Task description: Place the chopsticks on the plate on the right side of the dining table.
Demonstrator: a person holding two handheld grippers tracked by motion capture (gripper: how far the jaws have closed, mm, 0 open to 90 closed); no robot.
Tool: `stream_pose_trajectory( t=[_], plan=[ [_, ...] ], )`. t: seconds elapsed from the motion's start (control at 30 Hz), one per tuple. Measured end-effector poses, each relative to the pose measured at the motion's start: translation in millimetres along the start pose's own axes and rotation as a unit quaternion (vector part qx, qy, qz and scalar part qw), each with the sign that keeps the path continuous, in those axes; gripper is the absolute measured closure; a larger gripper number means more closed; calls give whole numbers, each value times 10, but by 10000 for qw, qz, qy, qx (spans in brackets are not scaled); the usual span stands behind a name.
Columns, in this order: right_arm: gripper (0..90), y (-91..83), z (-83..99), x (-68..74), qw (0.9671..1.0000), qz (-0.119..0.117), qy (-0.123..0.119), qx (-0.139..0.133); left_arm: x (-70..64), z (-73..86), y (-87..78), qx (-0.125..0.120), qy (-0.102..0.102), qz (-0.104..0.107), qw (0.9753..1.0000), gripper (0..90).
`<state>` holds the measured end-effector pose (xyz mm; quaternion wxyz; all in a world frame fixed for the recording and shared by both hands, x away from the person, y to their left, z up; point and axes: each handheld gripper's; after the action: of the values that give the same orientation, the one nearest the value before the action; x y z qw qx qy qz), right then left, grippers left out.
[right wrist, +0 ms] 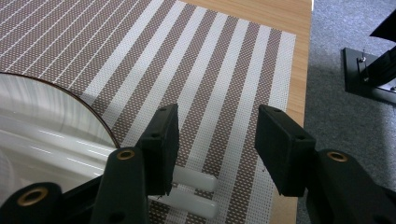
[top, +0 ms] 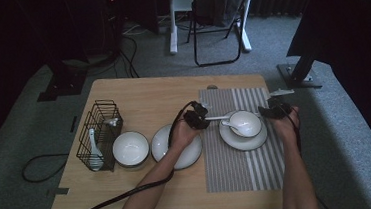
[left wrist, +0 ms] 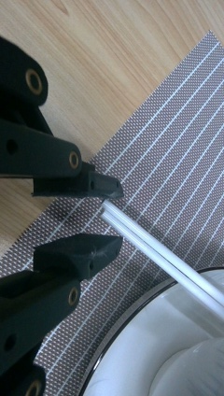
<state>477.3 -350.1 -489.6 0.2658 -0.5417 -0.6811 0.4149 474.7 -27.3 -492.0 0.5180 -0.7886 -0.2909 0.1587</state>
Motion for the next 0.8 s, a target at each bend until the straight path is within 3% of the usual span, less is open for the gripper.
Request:
stream_pose_trajectory(
  t=[0.8],
  plan=[
    [488, -10, 45, -34, 10000, 6, 61, -44, 8, 23, -13, 33, 43, -2, 10000, 705]
  ],
)
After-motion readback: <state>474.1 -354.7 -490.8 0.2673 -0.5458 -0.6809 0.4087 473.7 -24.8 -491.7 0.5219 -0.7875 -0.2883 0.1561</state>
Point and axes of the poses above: each handheld gripper's, and its own axes: y roughly forward along the jaws, z roughly out of its underside, x roughly to its left, and after that the axes turned 15 degrees about x, right-handed
